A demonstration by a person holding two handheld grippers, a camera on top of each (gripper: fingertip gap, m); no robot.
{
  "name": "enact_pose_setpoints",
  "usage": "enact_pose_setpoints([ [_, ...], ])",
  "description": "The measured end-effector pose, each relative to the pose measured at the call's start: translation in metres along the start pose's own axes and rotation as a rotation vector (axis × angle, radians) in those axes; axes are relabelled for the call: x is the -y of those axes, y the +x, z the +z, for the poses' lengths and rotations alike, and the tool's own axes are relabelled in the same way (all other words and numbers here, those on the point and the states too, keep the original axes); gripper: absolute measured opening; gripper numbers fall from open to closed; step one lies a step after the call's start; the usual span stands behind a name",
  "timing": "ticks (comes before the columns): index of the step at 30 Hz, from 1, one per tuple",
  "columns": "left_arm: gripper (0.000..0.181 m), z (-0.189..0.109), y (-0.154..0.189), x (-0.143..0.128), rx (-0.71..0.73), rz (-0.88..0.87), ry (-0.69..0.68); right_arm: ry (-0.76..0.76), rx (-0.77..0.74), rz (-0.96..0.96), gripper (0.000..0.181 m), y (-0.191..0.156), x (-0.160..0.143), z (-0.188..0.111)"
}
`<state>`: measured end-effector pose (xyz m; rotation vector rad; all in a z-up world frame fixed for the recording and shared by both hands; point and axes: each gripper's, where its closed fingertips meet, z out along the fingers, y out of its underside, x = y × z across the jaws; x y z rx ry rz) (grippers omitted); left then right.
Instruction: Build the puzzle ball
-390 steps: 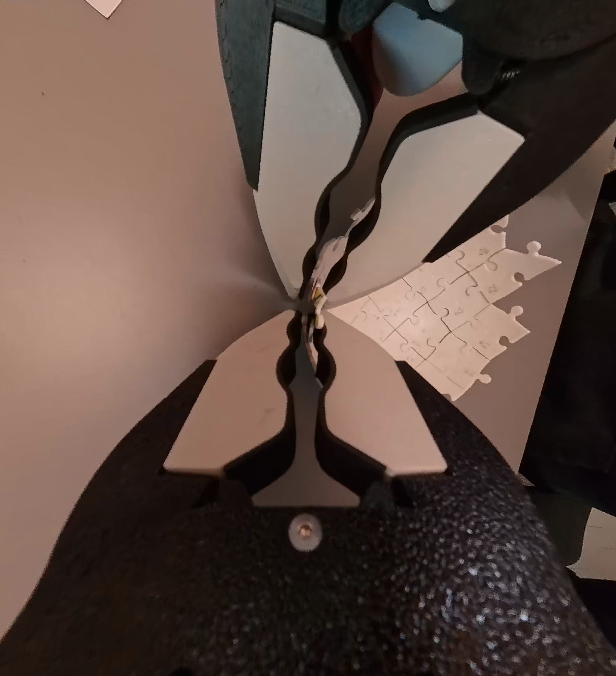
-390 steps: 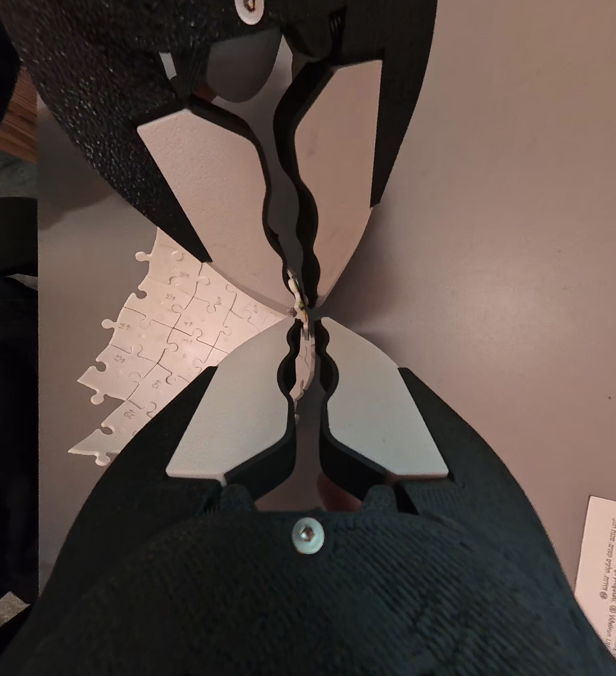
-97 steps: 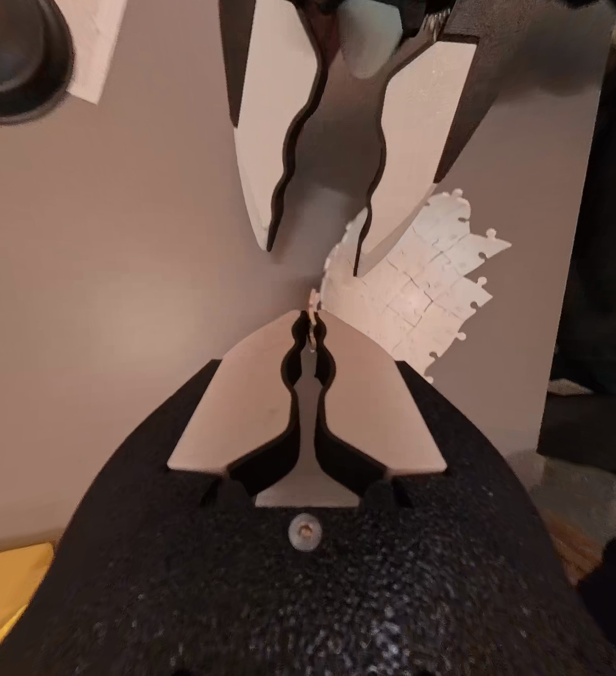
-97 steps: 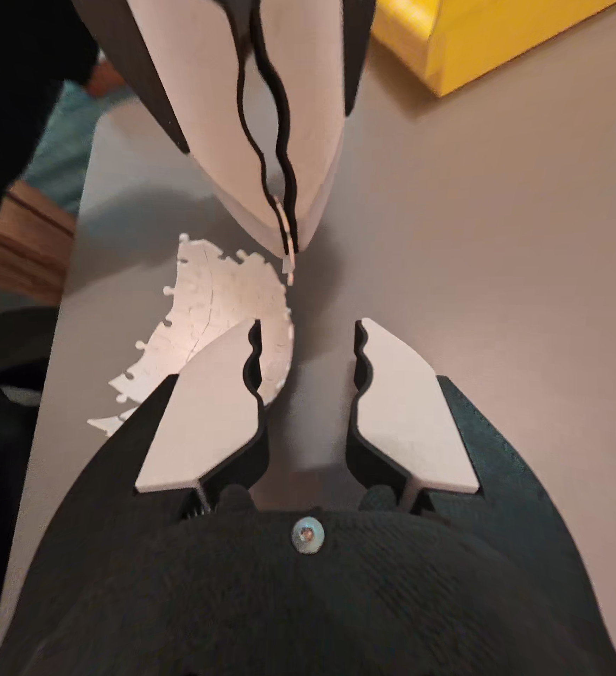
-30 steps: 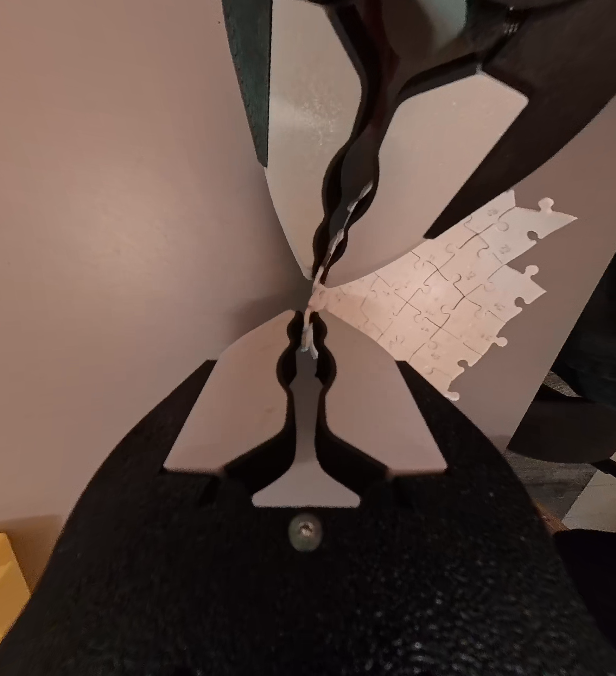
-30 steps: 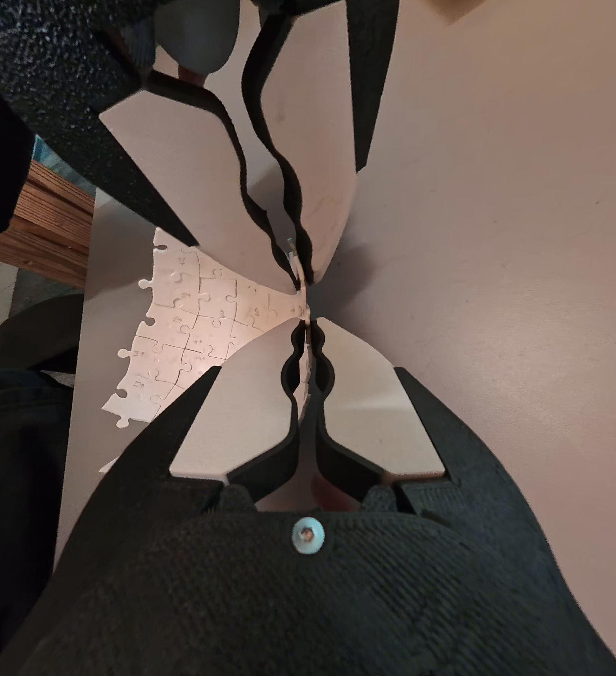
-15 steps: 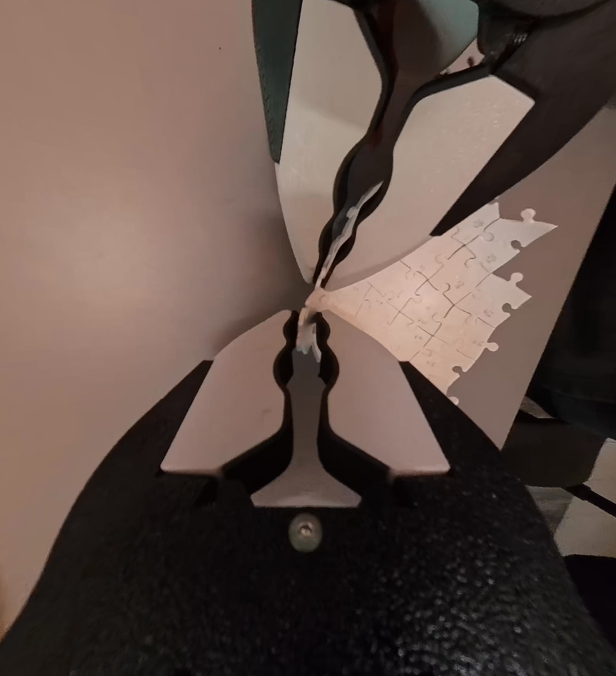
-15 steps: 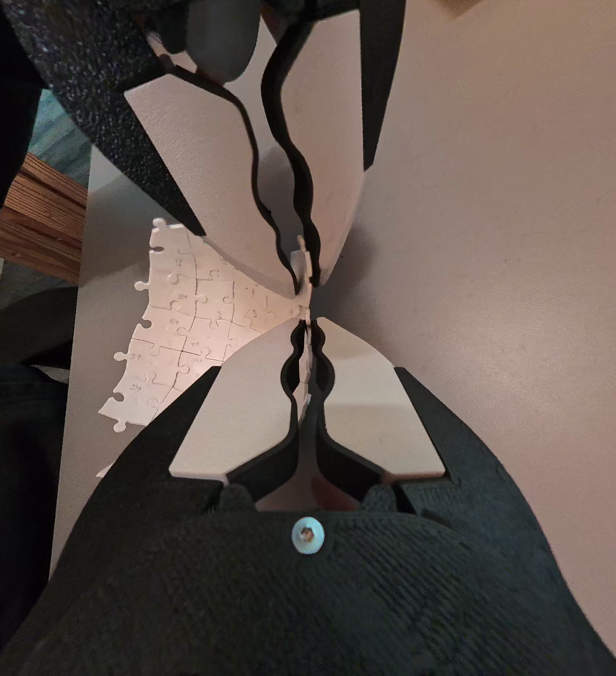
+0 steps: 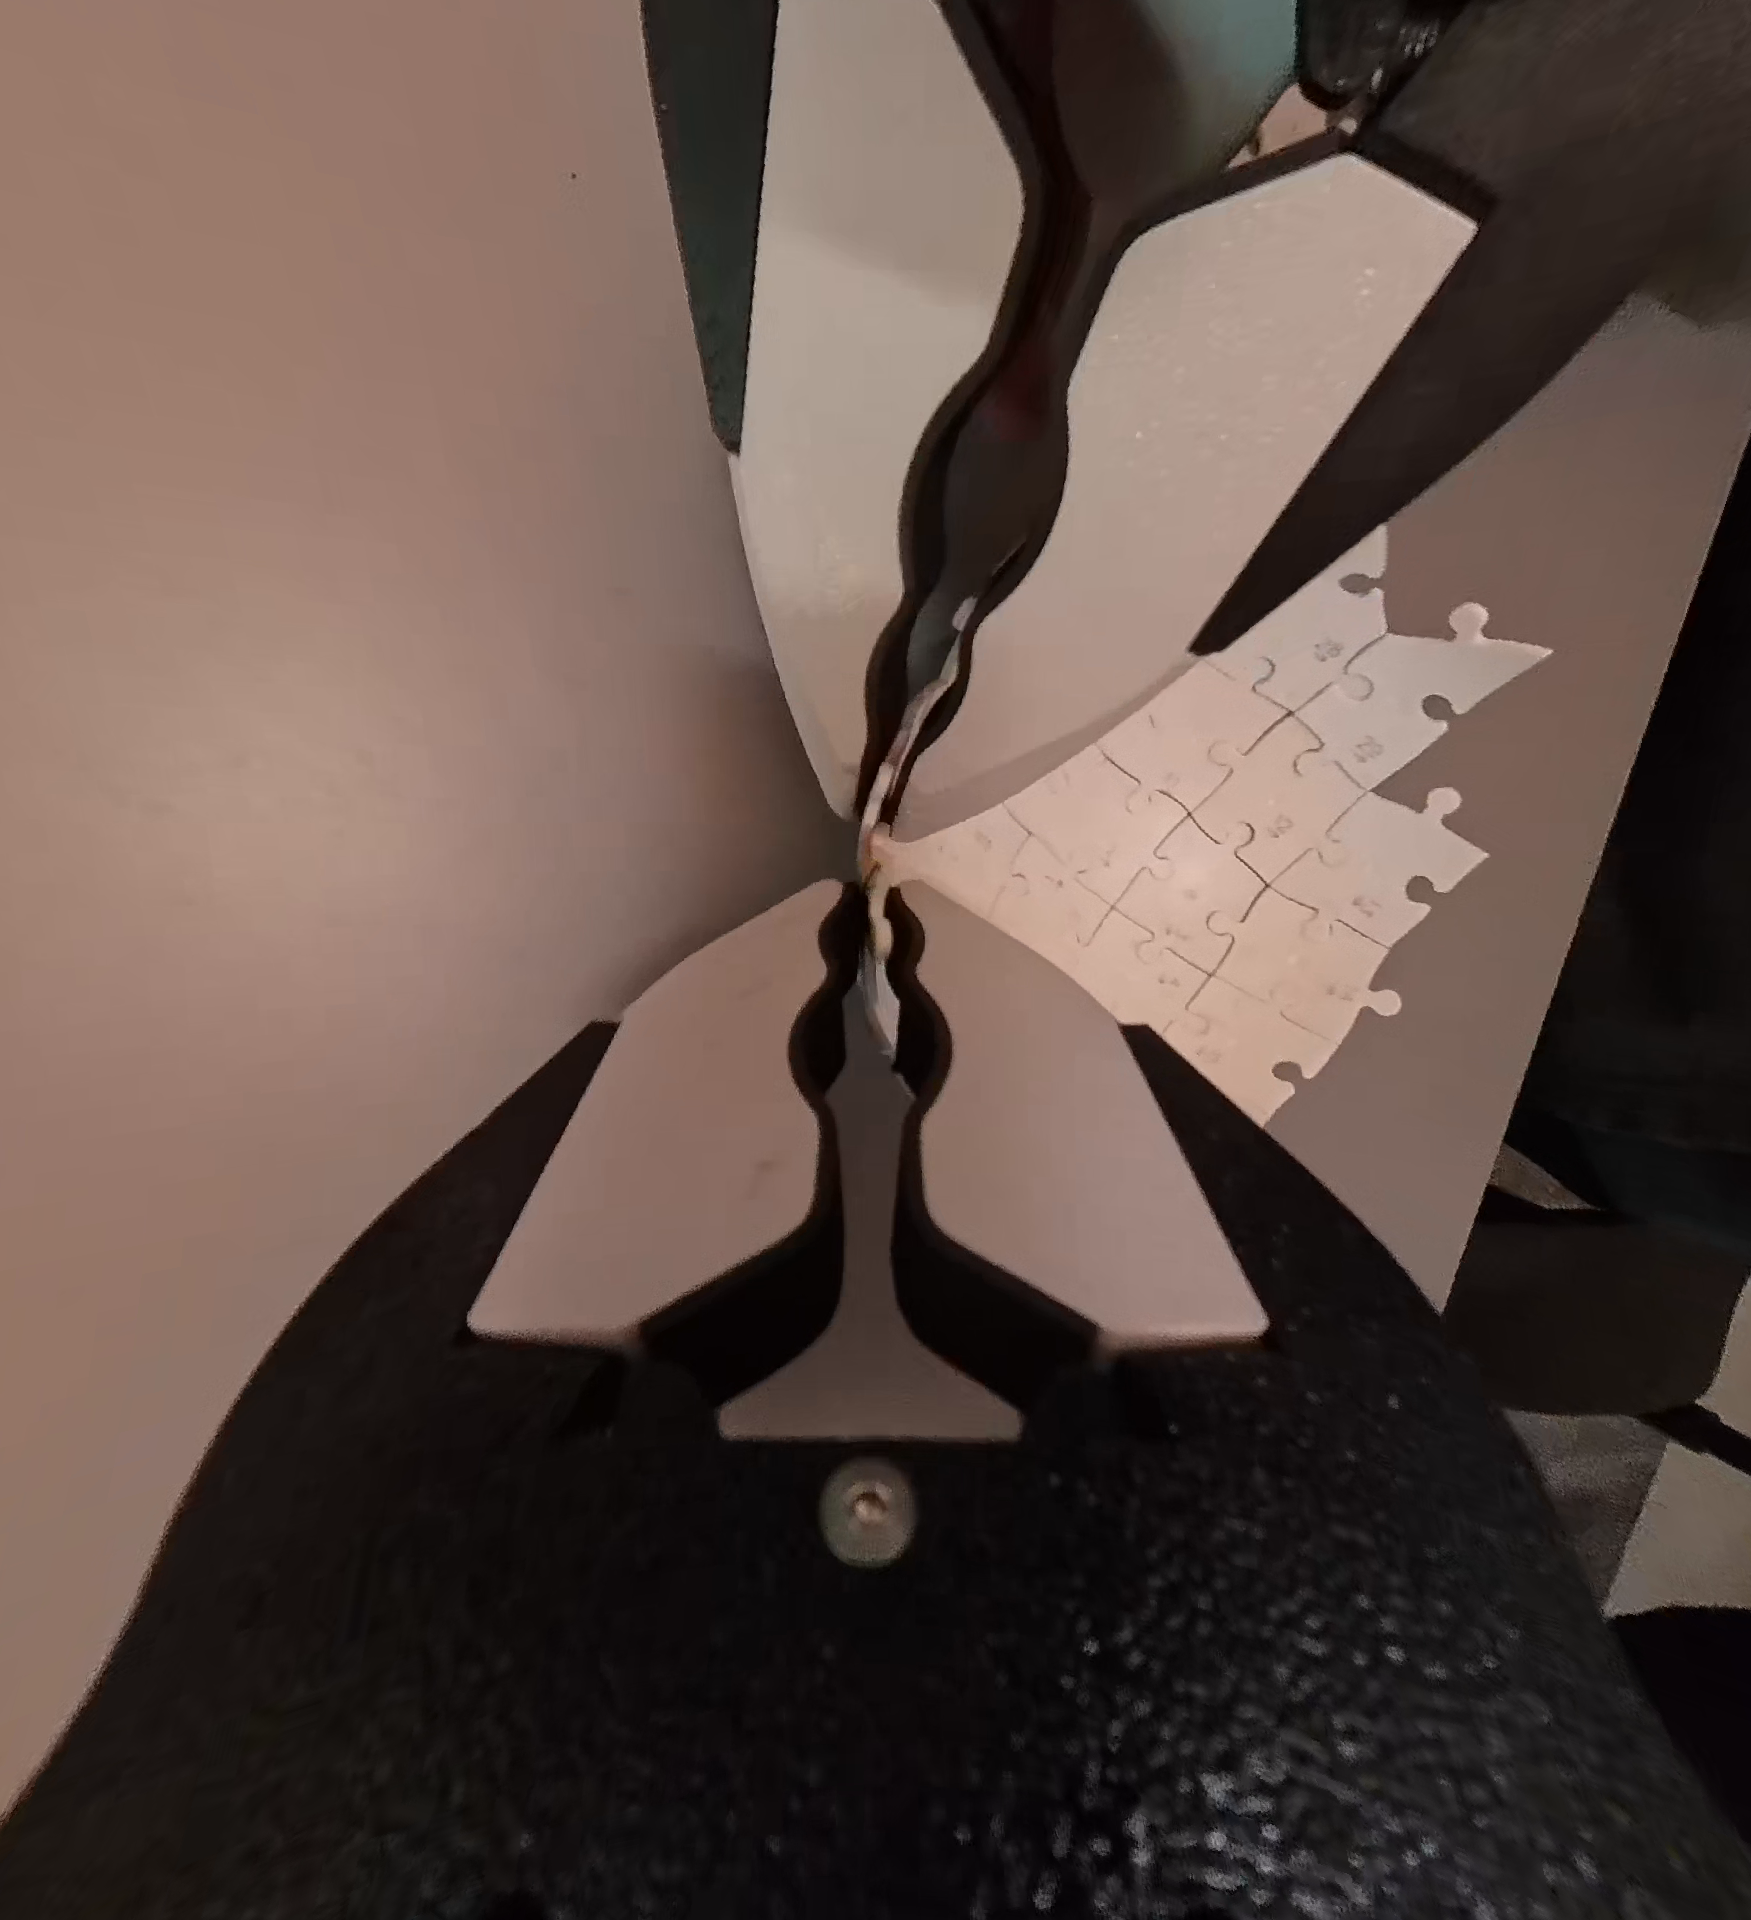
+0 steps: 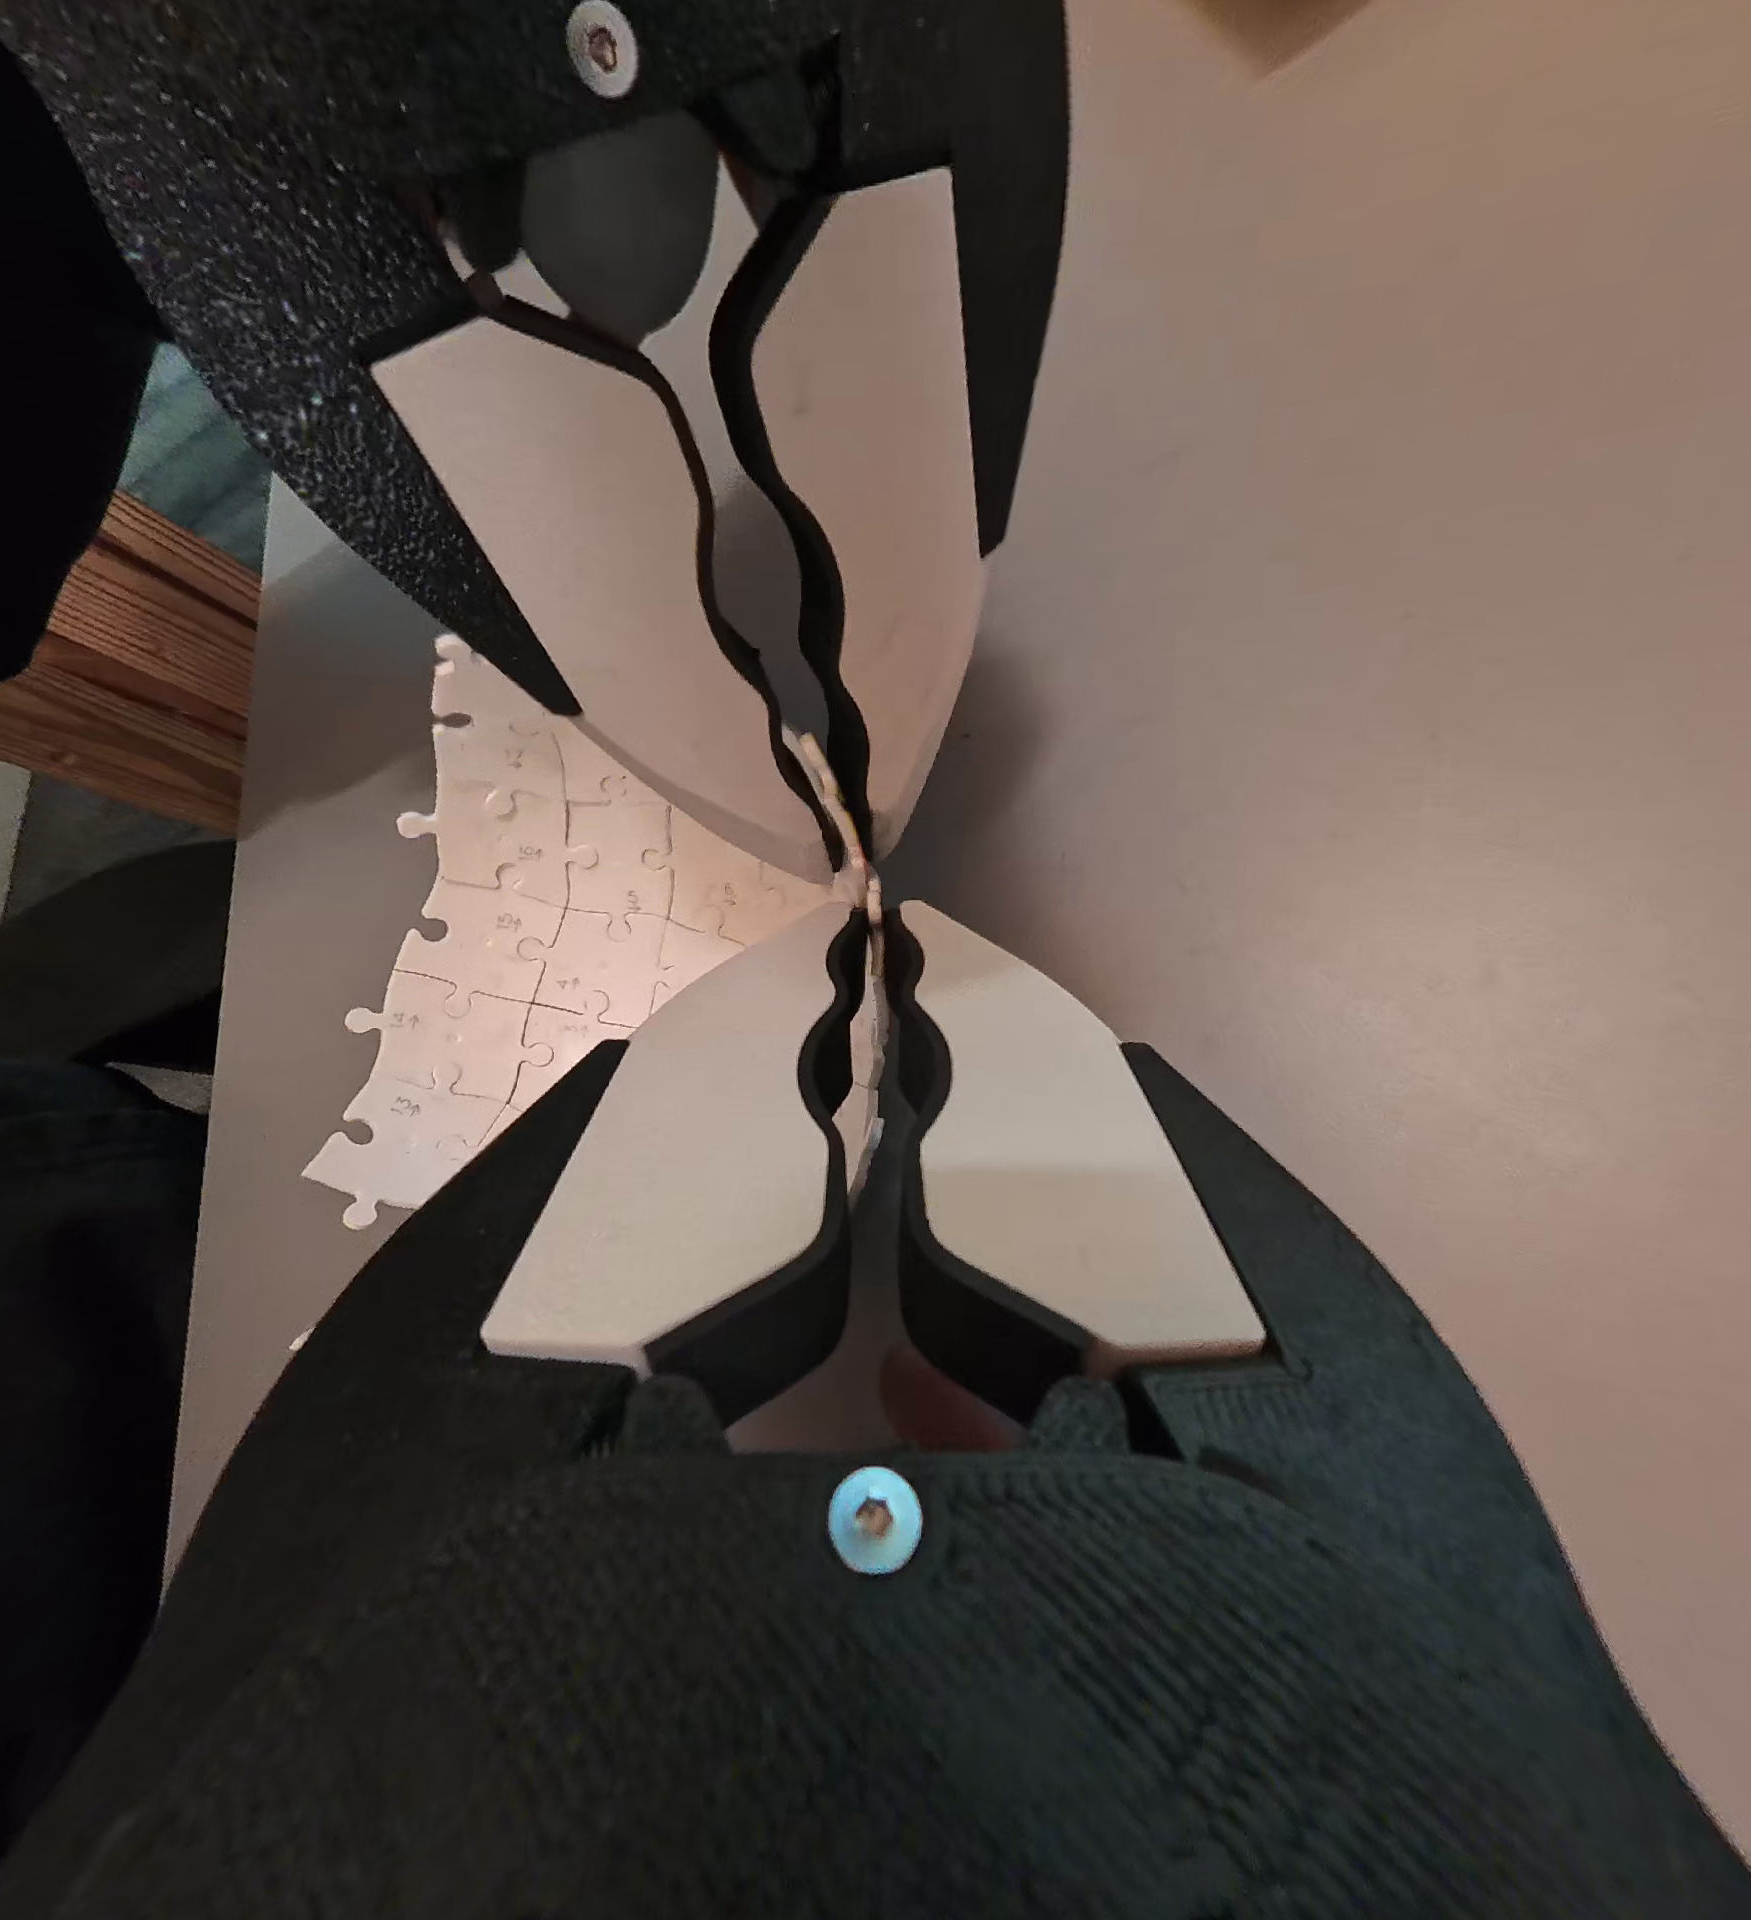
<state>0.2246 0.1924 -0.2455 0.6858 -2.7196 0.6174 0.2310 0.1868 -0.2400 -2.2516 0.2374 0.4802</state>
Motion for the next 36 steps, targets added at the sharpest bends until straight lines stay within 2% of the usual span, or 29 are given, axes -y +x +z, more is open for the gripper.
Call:
enact_pose_setpoints([
  [9,0.002,-0.005,-0.005,0.005,0.007,-0.056,0.155,0.024,-0.005,0.041,0.003,0.005,-0.002,-0.001],
  [16,0.003,-0.001,-0.002,0.002,-0.014,-0.05,0.096,0.009,-0.012,0.002,0.003,0.002,-0.001,0.0],
  [28,0.002,-0.001,0.003,0.007,-0.074,-0.093,0.137,-0.053,-0.026,-0.072,0.014,0.001,-0.009,0.001],
  [36,0.002,0.0,0.004,0.004,-0.03,-0.021,0.104,-0.109,-0.016,-0.103,0.015,-0.001,-0.018,0.001],
])
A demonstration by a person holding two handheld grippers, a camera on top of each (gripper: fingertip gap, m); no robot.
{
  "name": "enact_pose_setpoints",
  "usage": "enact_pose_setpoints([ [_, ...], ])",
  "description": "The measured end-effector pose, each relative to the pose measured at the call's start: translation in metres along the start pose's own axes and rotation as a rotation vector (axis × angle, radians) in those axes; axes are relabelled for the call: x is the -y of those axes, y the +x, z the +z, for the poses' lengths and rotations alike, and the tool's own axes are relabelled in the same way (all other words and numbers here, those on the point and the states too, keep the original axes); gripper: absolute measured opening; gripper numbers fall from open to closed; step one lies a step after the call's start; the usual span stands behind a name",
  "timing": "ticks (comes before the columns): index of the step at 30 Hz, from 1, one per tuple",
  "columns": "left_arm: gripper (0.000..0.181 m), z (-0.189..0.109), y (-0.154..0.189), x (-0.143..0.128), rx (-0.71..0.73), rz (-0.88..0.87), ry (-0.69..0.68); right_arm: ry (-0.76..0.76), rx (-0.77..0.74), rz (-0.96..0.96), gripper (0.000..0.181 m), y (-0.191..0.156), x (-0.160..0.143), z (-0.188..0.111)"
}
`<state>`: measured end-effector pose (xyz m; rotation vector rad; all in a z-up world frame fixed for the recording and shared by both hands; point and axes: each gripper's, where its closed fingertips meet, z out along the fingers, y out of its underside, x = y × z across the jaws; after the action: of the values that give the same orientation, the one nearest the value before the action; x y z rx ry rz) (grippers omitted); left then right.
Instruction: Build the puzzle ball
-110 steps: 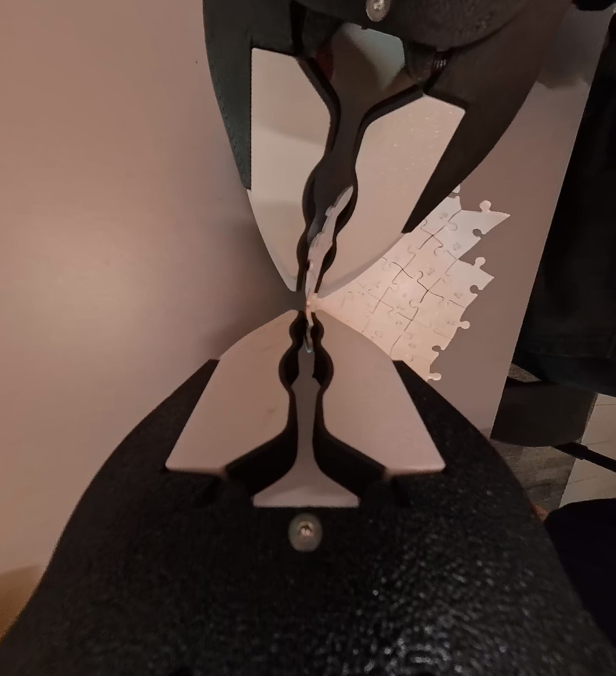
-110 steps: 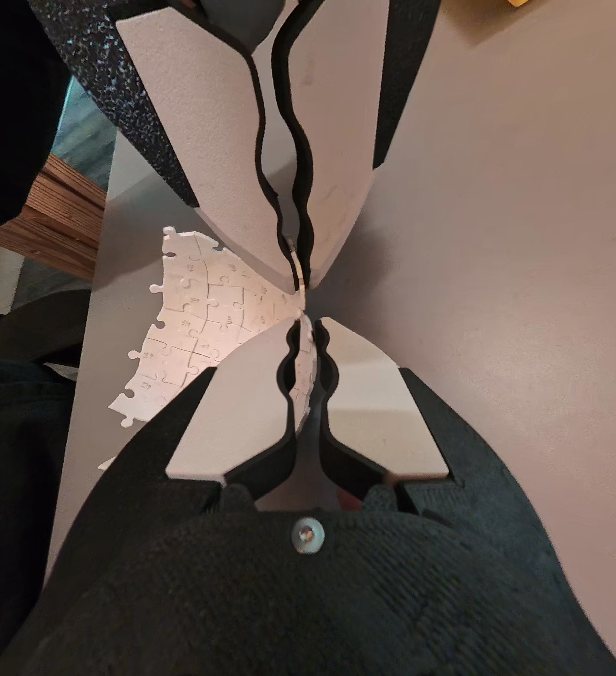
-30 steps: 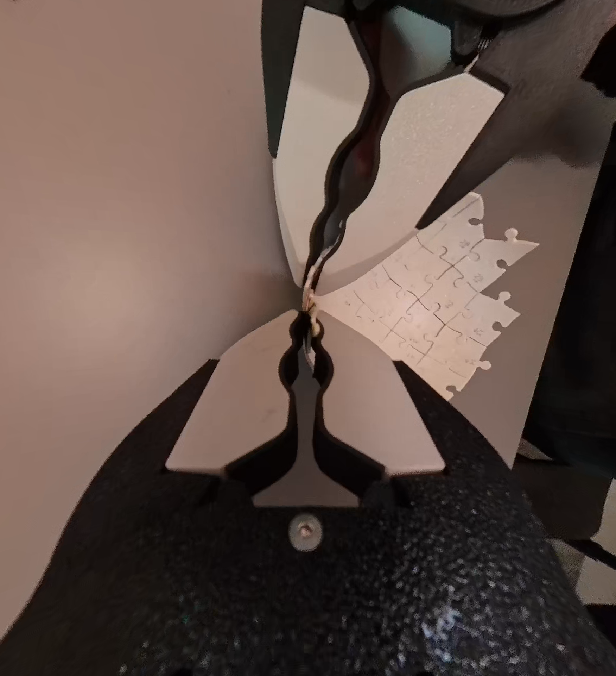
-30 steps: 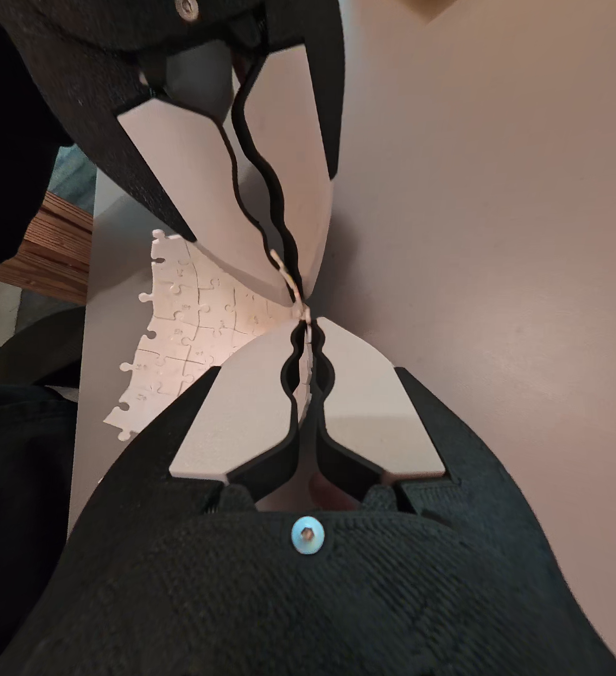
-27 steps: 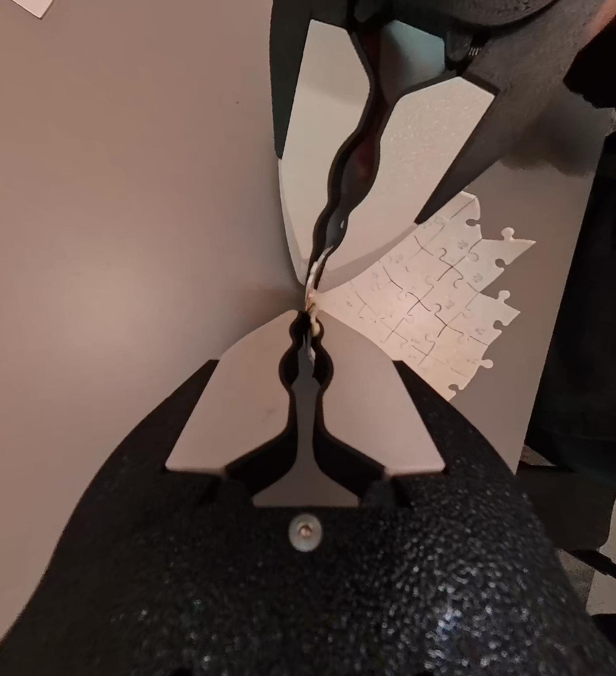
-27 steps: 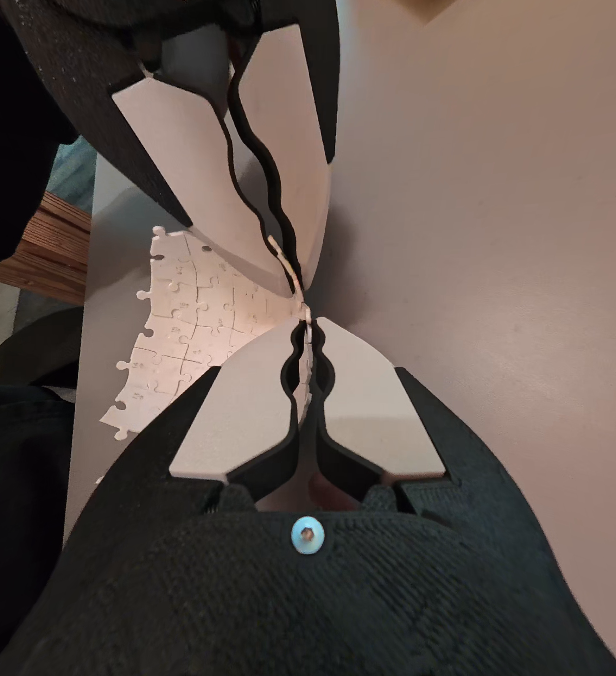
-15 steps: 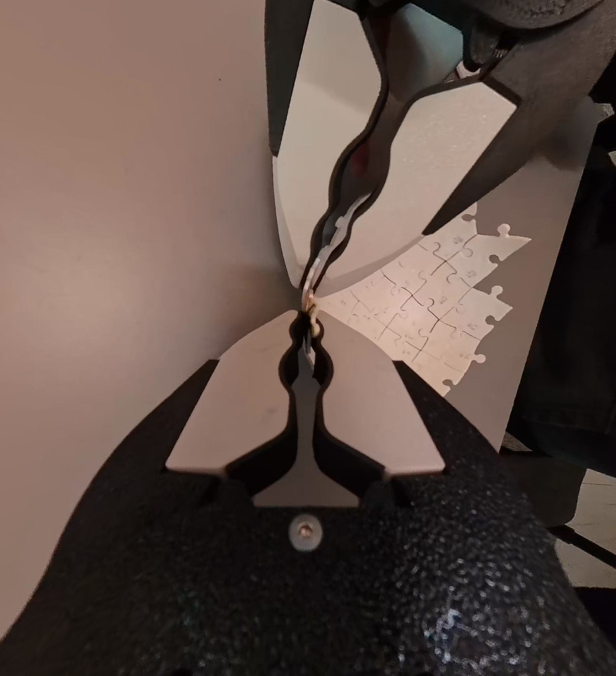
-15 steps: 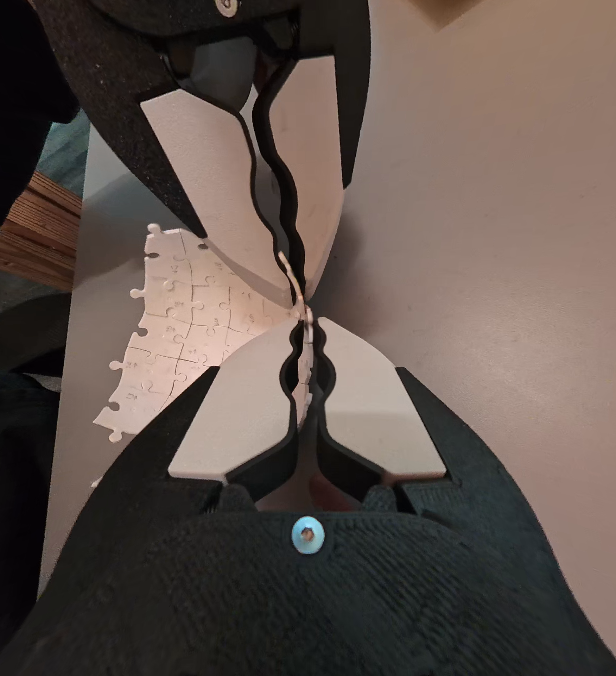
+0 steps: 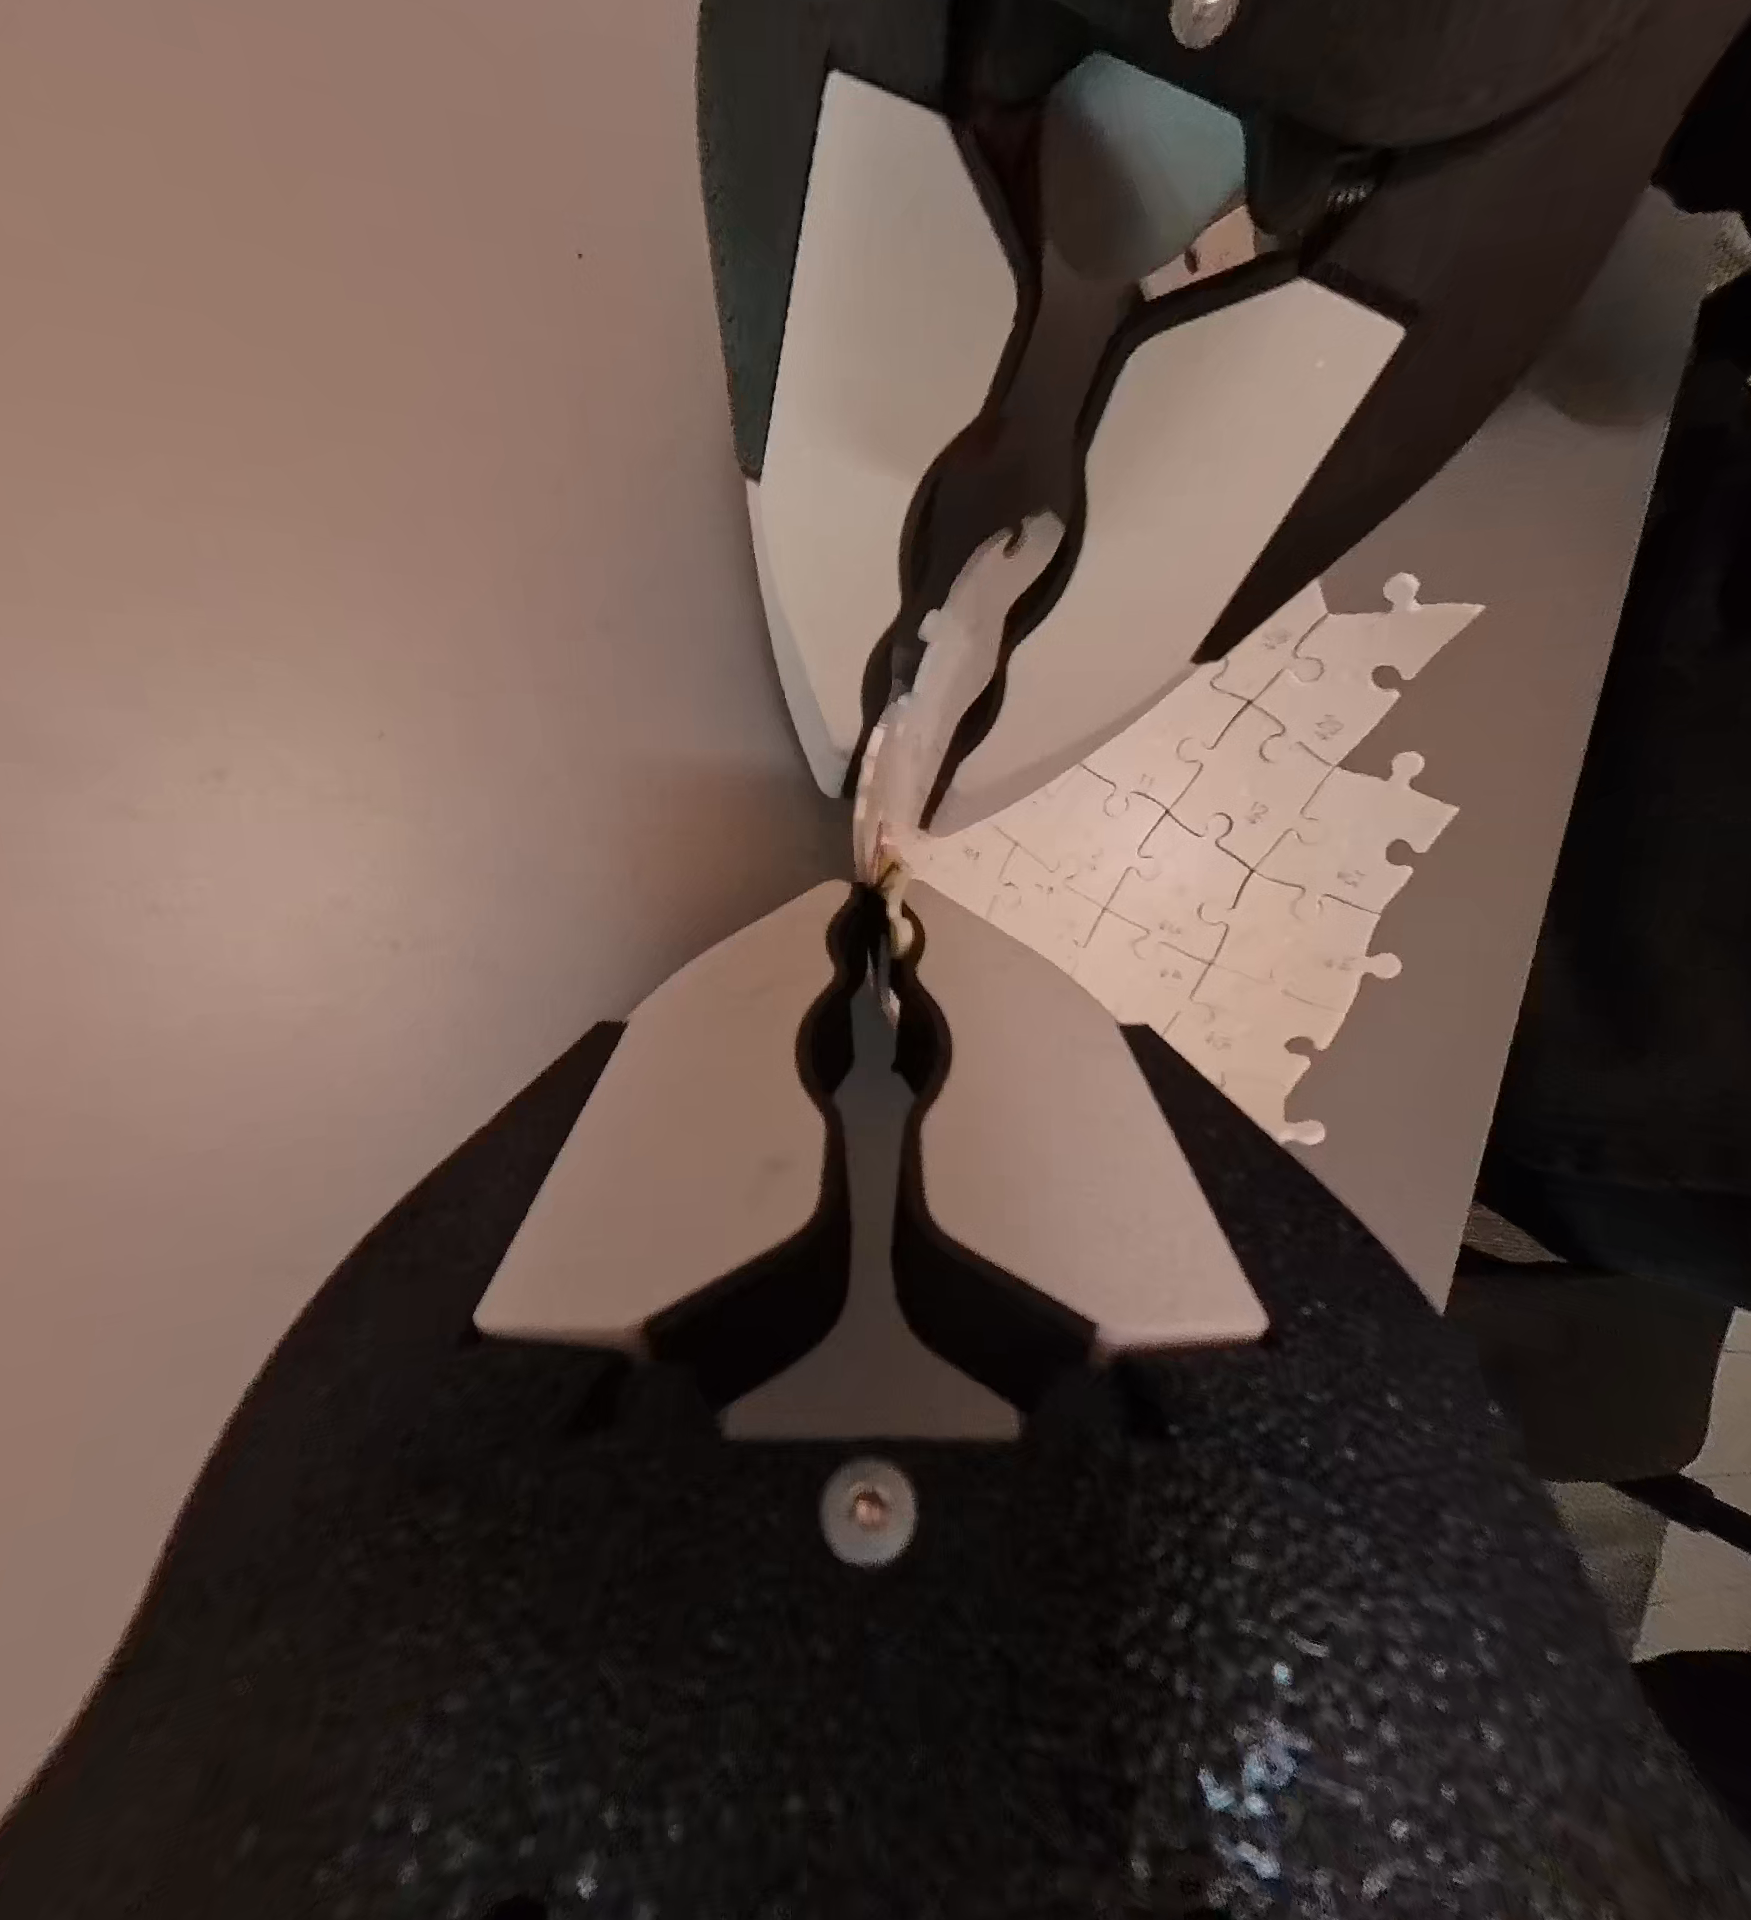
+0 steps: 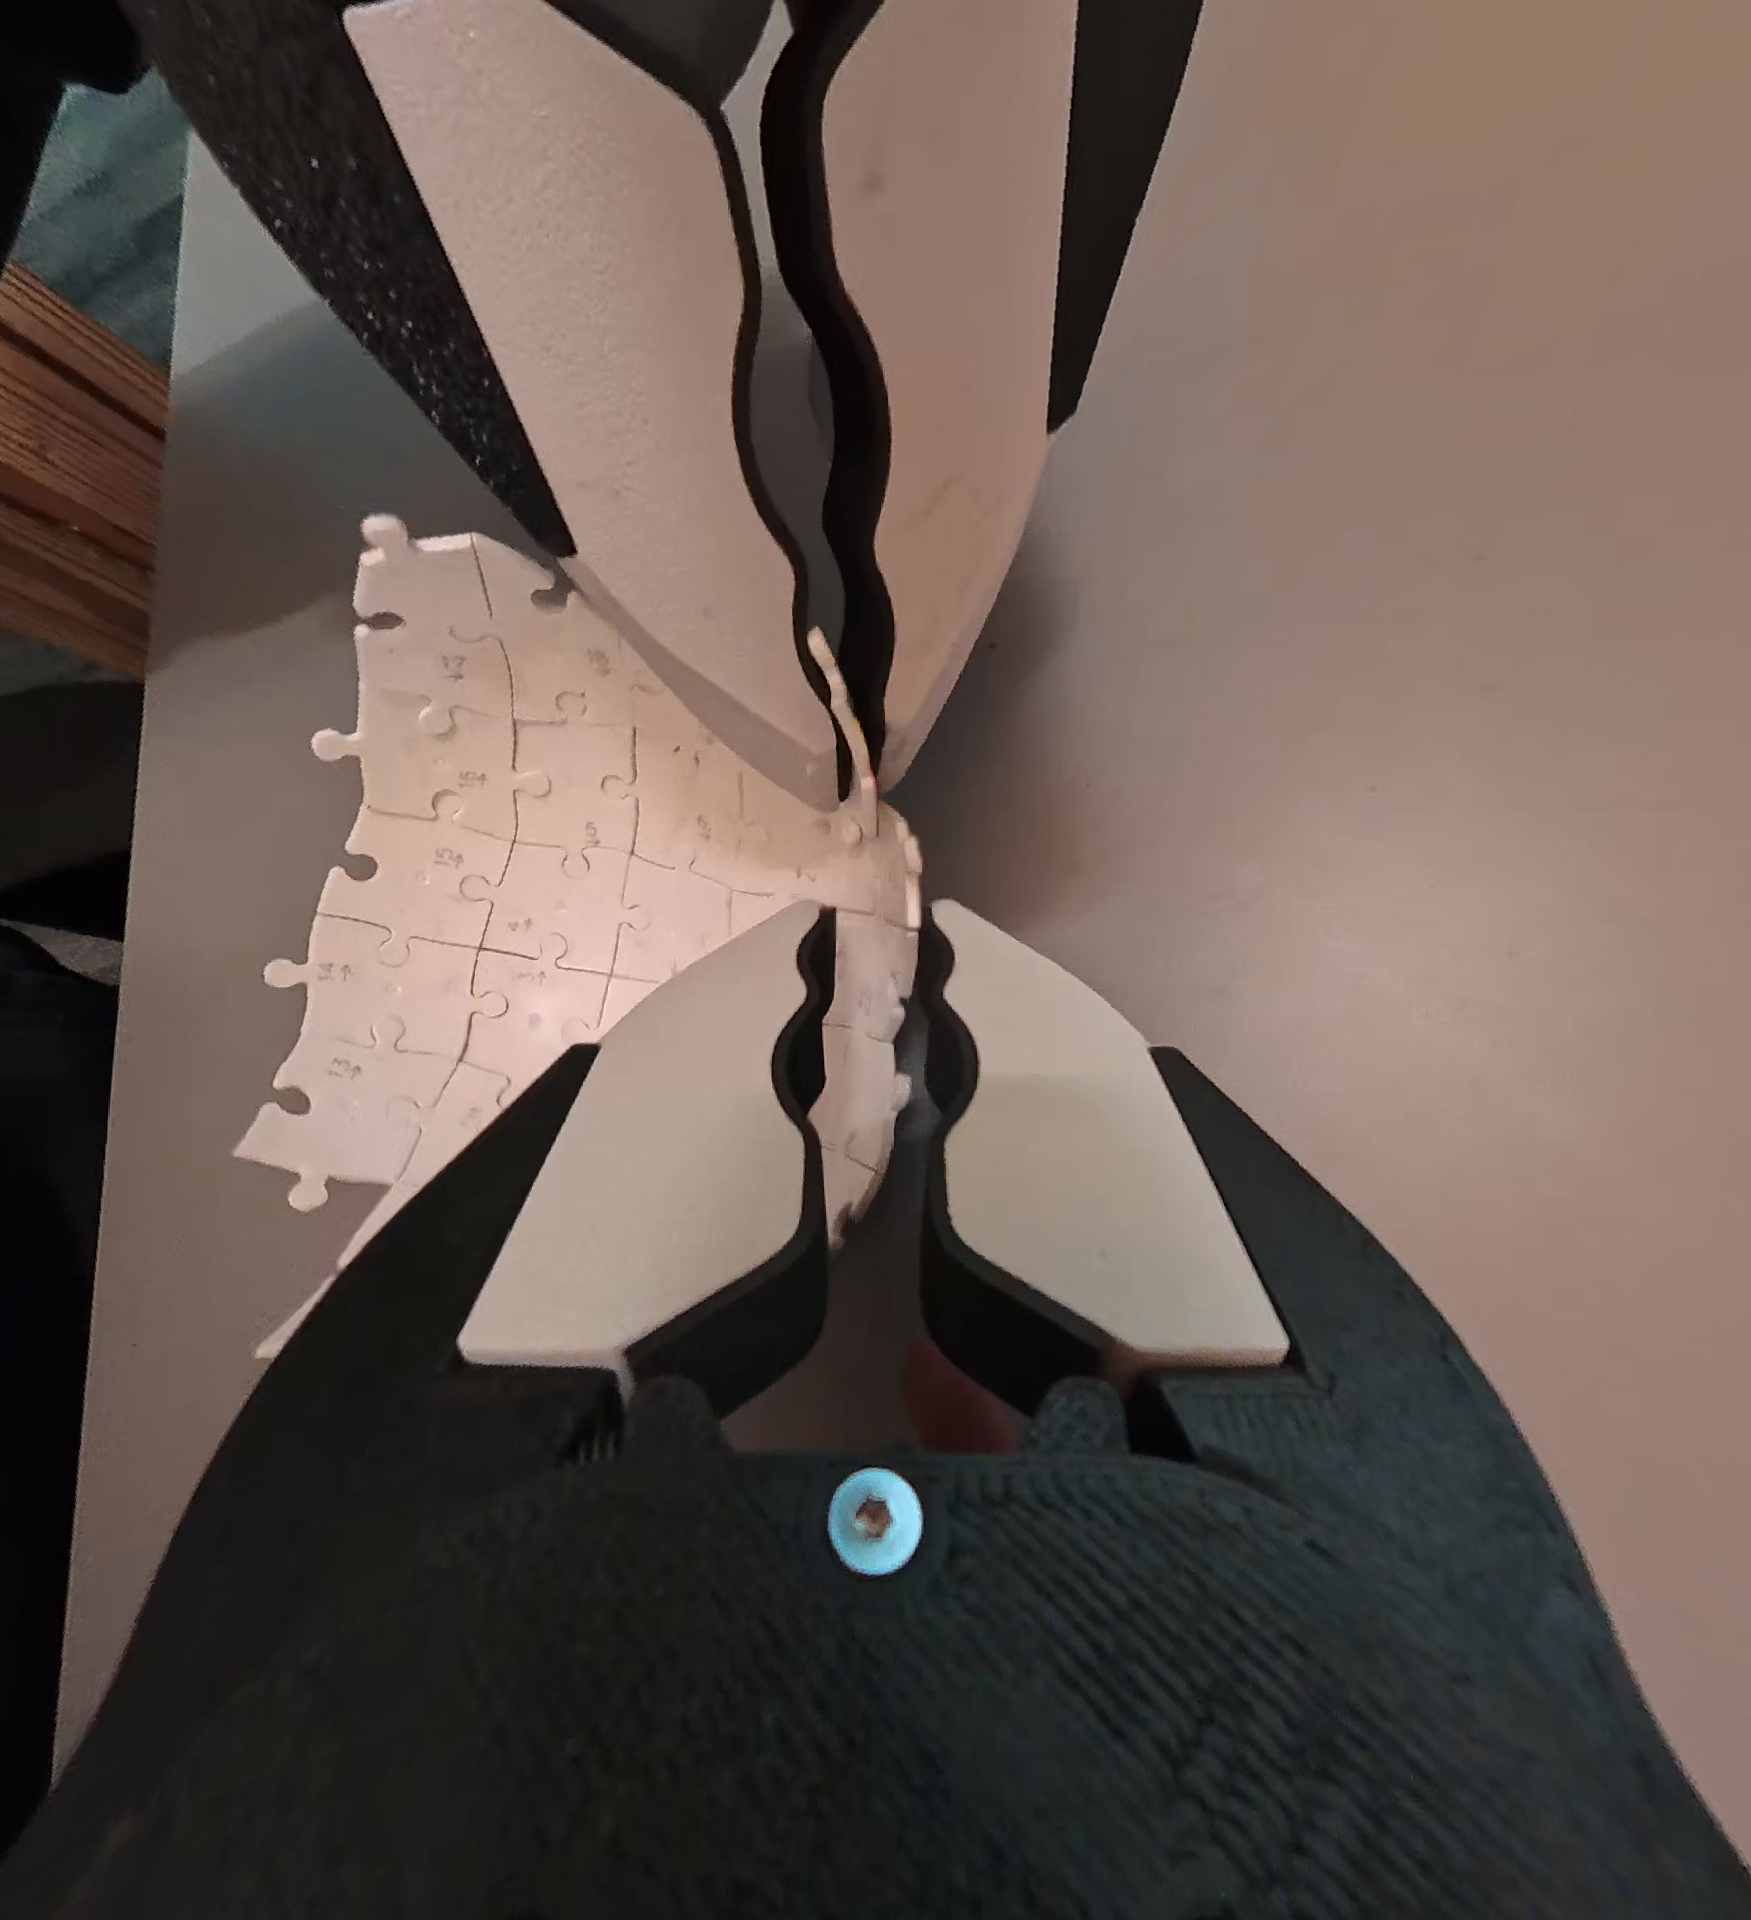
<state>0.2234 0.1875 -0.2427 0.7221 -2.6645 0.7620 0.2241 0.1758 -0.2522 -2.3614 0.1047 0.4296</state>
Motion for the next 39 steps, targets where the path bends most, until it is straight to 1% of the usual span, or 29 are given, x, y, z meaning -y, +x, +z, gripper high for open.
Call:
enact_pose_setpoints([
  [3,0.002,-0.0004,0.002,-0.0012,0.011,0.045,-0.018,0.006,-0.015,0.016,0.009,0.0026,0.0019,0.0012],
  [8,0.002,-0.0015,0.0042,-0.0028,0.039,0.094,-0.052,0.016,-0.013,0.02,0.008,0.0004,0.0034,0.0007],
  [15,0.002,-0.0007,0.0013,-0.0019,0.073,0.086,-0.063,0.025,-0.038,0.03,0.008,0.0013,0.0023,0.0002],
  [22,0.002,-0.0029,0.0011,-0.0002,0.044,0.007,-0.022,0.02,-0.064,0.042,0.008,0.0018,0.0024,-0.0003],
  [27,0.003,-0.0017,-0.0003,0.0007,0.061,0.002,-0.011,0.029,-0.065,0.07,0.008,0.0027,0.0014,-0.0007],
  [34,0.002,-0.0002,-0.0011,0.0052,0.014,-0.062,0.063,0.058,-0.06,0.122,0.007,0.0046,0.0003,-0.003],
  [39,0.003,-0.0009,-0.0021,0.0054,0.012,-0.081,0.087,0.061,-0.063,0.125,0.007,0.0047,0.0002,-0.0031],
])
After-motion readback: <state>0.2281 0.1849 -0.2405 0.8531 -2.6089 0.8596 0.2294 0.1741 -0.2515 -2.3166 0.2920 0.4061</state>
